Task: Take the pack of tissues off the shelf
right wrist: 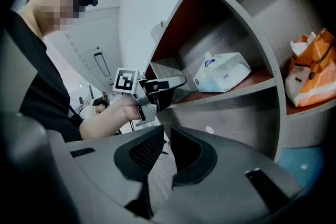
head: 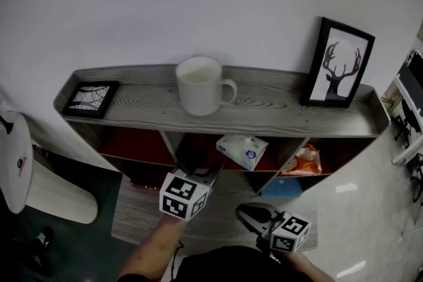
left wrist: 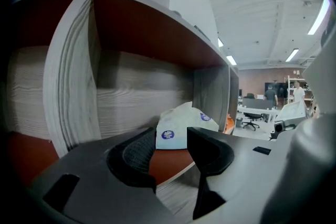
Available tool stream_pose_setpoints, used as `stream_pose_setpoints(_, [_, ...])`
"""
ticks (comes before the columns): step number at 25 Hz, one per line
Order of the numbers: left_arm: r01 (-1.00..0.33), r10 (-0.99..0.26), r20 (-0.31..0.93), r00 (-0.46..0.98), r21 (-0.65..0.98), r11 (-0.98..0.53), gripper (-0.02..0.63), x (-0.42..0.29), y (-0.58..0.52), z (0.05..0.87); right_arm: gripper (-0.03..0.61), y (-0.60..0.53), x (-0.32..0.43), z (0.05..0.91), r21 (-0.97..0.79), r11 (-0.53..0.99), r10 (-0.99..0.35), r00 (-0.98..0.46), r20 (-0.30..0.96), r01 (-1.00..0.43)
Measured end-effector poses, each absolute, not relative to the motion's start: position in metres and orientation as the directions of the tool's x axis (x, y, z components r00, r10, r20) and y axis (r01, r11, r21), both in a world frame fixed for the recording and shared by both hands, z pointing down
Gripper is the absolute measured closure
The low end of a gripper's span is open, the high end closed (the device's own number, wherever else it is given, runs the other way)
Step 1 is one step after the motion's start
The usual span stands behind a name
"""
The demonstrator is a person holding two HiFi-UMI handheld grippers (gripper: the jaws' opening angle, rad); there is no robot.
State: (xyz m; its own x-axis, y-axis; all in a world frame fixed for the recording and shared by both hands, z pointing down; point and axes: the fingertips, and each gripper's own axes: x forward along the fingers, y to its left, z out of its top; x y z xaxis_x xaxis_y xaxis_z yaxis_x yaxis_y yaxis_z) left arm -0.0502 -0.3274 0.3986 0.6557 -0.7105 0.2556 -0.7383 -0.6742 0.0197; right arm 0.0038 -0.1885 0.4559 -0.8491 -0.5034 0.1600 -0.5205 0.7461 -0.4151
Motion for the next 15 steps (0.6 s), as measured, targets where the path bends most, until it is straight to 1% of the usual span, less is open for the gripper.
stream_pose_setpoints(5, [-0.741, -0.708, 0.276, 0.65, 0.023, -0.671, 0.397, -0.048, -0.34, 0.405, 0.558, -0.191, 0.004, 0.459, -0.425, 0.744, -0.497, -0.852, 0.163, -0.515])
stream_pose_setpoints(15, [-0.737, -0.697, 0.321, 0.642, 0.007, -0.676, 0.394, -0.03, -0.359, 0.411, 0.558, -0.196, 0.019, 0.462, -0.429, 0.728, -0.513, -0.84, 0.177, -0.535])
